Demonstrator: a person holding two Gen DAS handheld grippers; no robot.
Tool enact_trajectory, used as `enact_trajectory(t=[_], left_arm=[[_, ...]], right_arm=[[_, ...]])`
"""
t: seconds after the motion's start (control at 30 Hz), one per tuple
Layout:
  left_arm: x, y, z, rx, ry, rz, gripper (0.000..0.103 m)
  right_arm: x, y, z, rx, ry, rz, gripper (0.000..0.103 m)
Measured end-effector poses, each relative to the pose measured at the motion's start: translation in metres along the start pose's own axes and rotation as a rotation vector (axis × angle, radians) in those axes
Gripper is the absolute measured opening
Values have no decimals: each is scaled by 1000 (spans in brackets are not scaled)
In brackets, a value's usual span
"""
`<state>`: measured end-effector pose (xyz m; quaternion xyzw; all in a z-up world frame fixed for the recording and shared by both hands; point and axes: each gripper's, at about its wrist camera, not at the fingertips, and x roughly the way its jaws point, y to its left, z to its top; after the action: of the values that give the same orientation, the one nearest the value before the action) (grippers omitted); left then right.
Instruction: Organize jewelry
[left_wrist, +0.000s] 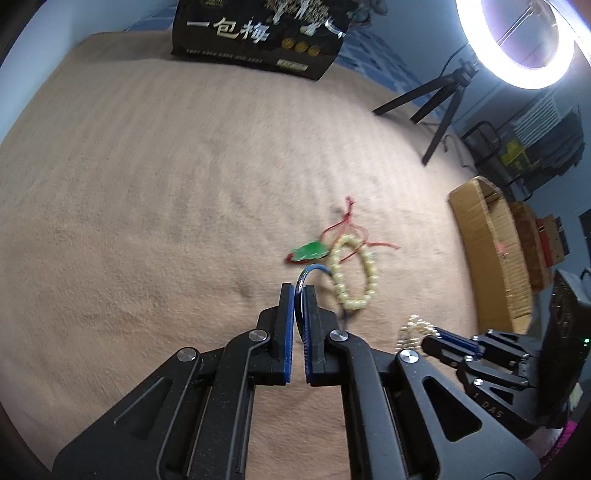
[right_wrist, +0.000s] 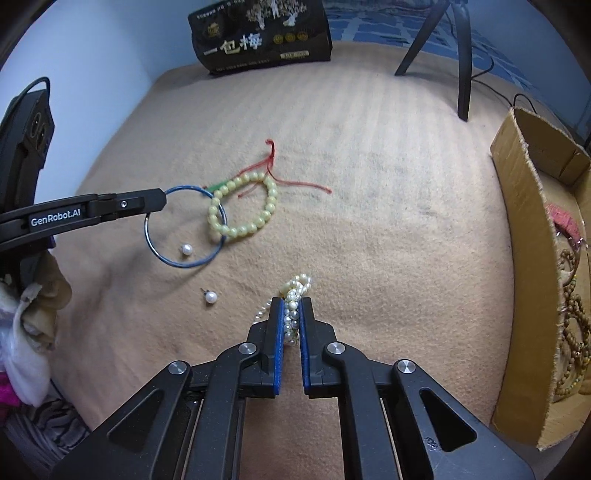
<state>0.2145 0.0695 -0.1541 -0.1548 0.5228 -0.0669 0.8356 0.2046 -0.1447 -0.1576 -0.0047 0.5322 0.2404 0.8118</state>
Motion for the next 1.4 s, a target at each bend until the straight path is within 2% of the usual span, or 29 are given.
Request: enact_trajectory(t=[0.43, 0.93, 1.07, 1.2, 1.27, 1.33, 1.4], left_arm=[[-35, -32, 2, 18, -68, -92, 1], [-50, -73, -1, 77, -109, -159, 1], [-50, -86, -1, 119, -115, -144, 1], [-33, -80, -2, 118, -68, -97, 1], [-19, -72, 0, 95, -17, -53, 8], [-8, -66, 0, 78, 19, -5, 42], [1, -64, -2, 74, 21, 28, 53]], right_arm=[[-52, 2, 12, -1, -139, 23, 6], [-101, -33, 15, 65, -272, 8, 6], [-109, -45, 15, 90, -288, -5, 6], [-108, -52, 12, 105, -283, -5, 6], [-107, -52, 12, 106, -280, 0, 6], [-108, -52, 12, 101, -278, 0, 6], [-108, -50, 12, 99, -278, 2, 6]])
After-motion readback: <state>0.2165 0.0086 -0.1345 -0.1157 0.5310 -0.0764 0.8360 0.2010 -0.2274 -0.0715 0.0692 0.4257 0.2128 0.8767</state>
